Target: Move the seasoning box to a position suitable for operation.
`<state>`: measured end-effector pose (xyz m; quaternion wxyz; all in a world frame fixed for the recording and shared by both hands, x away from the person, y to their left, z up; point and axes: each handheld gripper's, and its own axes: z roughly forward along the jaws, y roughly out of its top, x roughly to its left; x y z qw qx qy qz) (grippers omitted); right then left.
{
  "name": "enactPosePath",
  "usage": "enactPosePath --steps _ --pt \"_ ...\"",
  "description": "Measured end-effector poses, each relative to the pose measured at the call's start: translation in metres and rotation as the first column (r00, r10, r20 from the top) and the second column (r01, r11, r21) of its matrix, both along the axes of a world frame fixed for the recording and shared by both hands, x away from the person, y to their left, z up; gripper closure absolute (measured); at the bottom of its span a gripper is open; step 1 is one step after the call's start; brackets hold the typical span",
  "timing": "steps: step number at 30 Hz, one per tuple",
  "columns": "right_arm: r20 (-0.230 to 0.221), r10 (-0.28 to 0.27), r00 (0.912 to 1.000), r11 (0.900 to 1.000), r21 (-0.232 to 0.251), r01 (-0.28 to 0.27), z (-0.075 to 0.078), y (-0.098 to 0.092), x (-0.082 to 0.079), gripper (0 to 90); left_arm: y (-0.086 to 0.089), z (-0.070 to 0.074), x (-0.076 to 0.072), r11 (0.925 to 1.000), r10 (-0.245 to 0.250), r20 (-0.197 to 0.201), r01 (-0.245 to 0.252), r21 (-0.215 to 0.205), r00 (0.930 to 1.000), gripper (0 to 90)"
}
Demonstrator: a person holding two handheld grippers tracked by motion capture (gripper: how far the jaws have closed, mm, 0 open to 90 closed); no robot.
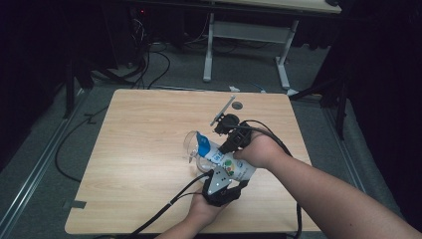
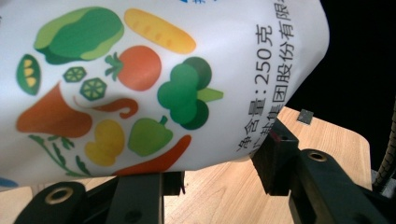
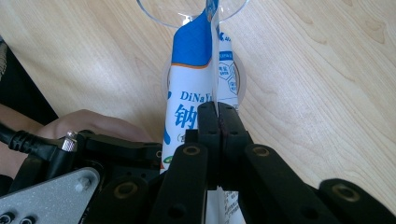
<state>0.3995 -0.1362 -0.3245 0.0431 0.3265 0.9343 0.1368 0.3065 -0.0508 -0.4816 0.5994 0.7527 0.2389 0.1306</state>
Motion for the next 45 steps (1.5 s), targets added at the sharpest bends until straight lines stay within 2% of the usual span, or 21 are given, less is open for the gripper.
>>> enactPosePath --steps 18,28,45 --pt "0.008 0.009 0.9999 1.0 -0.003 -0.009 -0.0015 0.0017 0.0008 89.7 0.0009 -0.0009 -0.0008 0.9999 0.009 0.003 -0.009 0.01 1.0 59.2" --pt "0.01 0.014 0.9999 1.0 -0.007 -0.014 -0.0018 0.0031 0.0012 89.7 0.003 -0.0004 -0.0038 0.9987 0.033 0.005 -0.033 0.038 0.9994 59.3" --pt "0.021 0.013 0.9997 1.0 -0.018 -0.012 -0.0026 0.0041 0.0012 89.8 0.0022 -0.0004 -0.0033 0.9983 0.038 0.01 -0.038 0.043 0.9992 59.4"
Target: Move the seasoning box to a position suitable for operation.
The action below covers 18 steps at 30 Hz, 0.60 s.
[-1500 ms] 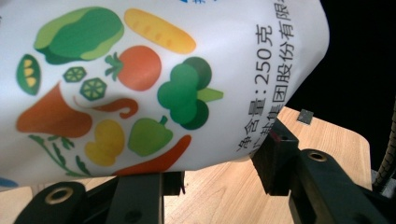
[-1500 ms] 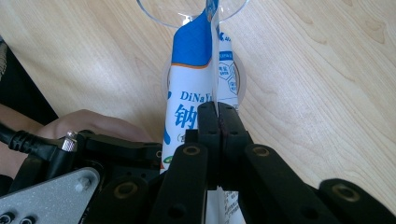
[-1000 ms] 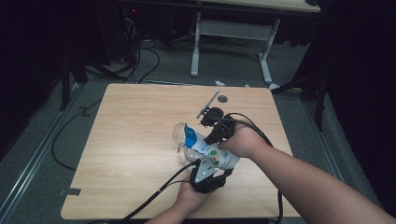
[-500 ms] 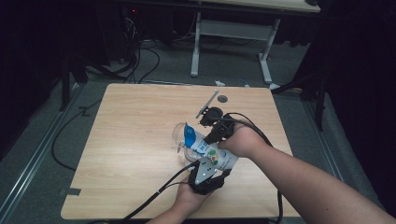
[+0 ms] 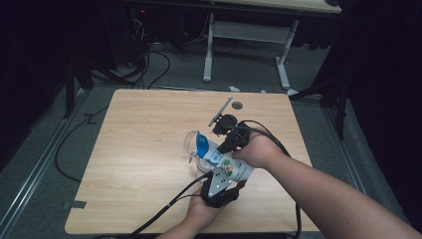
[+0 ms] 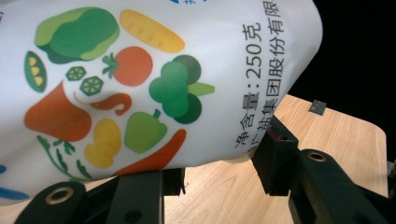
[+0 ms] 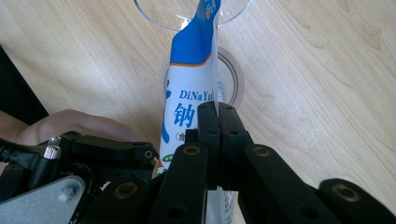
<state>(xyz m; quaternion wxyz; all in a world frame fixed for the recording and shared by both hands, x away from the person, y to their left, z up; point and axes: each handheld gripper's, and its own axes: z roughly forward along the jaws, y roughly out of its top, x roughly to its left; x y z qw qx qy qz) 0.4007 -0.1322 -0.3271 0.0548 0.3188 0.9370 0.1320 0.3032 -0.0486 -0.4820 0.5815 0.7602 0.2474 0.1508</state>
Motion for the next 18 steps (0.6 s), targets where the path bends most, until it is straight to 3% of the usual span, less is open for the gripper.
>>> enactPosePath --steps 18 --pt "0.009 -0.001 1.0 1.0 -0.004 0.001 0.0025 0.0005 -0.0001 89.7 -0.0051 0.0068 0.0035 0.9998 -0.006 -0.003 0.006 -0.021 1.0 59.4"
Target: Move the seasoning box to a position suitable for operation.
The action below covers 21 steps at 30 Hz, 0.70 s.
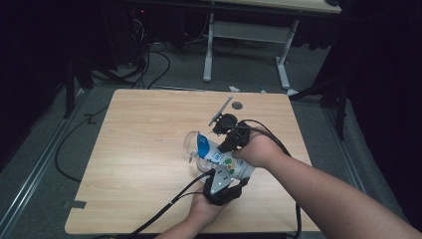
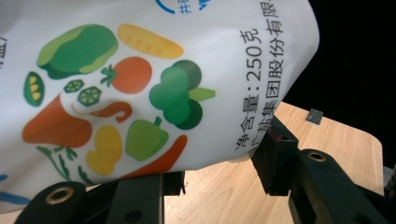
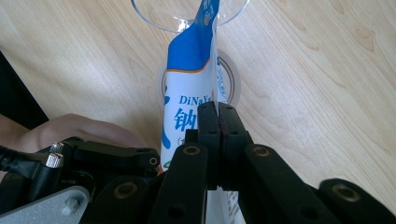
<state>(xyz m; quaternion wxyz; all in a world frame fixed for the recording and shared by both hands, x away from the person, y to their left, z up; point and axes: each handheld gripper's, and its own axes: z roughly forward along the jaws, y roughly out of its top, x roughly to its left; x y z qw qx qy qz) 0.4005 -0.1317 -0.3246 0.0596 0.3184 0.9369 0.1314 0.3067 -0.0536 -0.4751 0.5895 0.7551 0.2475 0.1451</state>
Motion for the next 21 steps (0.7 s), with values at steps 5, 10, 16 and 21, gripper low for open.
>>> enactPosePath --steps 5,10,16,21 --pt "0.004 0.005 1.0 1.0 -0.003 -0.005 0.0014 0.0013 0.0001 89.7 -0.0002 0.0013 0.0004 1.0 0.001 0.0 -0.001 -0.008 1.0 59.4" --pt "0.005 0.006 1.0 1.0 -0.002 -0.006 0.0017 0.0013 0.0 89.7 -0.0005 0.0015 0.0004 1.0 0.0 0.001 0.0 -0.009 1.0 59.4" --pt "0.004 0.004 1.0 1.0 -0.003 -0.004 0.0024 0.0016 -0.0003 89.7 -0.0002 0.0021 0.0004 0.9999 0.001 0.003 -0.001 -0.01 1.0 59.4" --pt "0.005 0.006 1.0 1.0 0.0 -0.006 0.0024 0.002 -0.0001 89.7 0.0002 0.0021 0.0005 0.9999 0.002 0.003 -0.002 -0.01 1.0 59.4"
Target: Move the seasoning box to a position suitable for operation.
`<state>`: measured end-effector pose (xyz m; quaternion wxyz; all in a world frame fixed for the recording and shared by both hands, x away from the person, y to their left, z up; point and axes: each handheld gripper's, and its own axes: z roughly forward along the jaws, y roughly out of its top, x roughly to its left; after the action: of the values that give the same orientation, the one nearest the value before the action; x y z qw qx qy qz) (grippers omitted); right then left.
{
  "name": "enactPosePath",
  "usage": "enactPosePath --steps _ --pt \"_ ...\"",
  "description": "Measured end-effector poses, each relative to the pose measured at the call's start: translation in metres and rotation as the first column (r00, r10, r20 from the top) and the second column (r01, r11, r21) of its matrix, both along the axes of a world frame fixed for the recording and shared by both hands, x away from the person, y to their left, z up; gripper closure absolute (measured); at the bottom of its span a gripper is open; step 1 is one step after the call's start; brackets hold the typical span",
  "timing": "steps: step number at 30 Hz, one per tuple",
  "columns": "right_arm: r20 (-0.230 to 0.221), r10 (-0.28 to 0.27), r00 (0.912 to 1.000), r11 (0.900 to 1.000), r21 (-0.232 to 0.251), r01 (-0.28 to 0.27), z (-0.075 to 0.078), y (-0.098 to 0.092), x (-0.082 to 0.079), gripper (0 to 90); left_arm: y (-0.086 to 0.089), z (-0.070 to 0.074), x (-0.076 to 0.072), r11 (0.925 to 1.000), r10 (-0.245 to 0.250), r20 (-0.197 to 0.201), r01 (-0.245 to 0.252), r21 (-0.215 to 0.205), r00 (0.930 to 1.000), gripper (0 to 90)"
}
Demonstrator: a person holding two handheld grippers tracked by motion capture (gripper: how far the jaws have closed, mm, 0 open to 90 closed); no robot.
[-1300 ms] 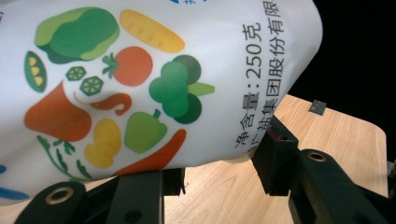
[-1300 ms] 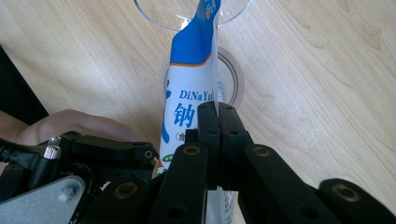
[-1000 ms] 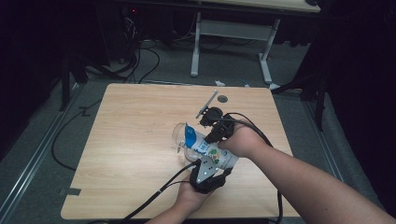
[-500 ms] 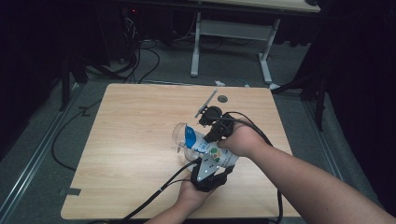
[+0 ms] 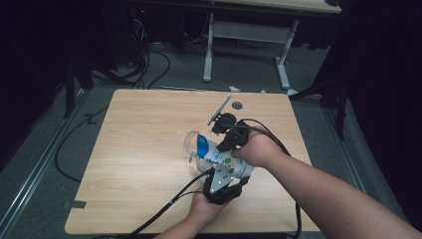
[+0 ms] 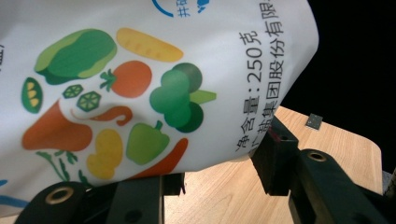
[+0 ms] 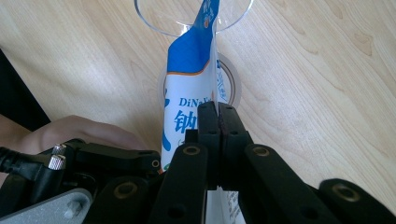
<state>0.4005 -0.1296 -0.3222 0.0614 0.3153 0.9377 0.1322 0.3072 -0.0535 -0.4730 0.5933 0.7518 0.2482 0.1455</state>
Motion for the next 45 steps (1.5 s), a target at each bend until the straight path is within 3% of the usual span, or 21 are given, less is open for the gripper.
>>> enactPosePath --steps 45 --pt "-0.003 0.002 1.0 1.0 0.009 -0.001 0.0001 -0.0018 0.0006 89.7 -0.0003 0.0022 -0.0007 0.9999 -0.01 0.008 0.01 0.001 0.9999 59.4"
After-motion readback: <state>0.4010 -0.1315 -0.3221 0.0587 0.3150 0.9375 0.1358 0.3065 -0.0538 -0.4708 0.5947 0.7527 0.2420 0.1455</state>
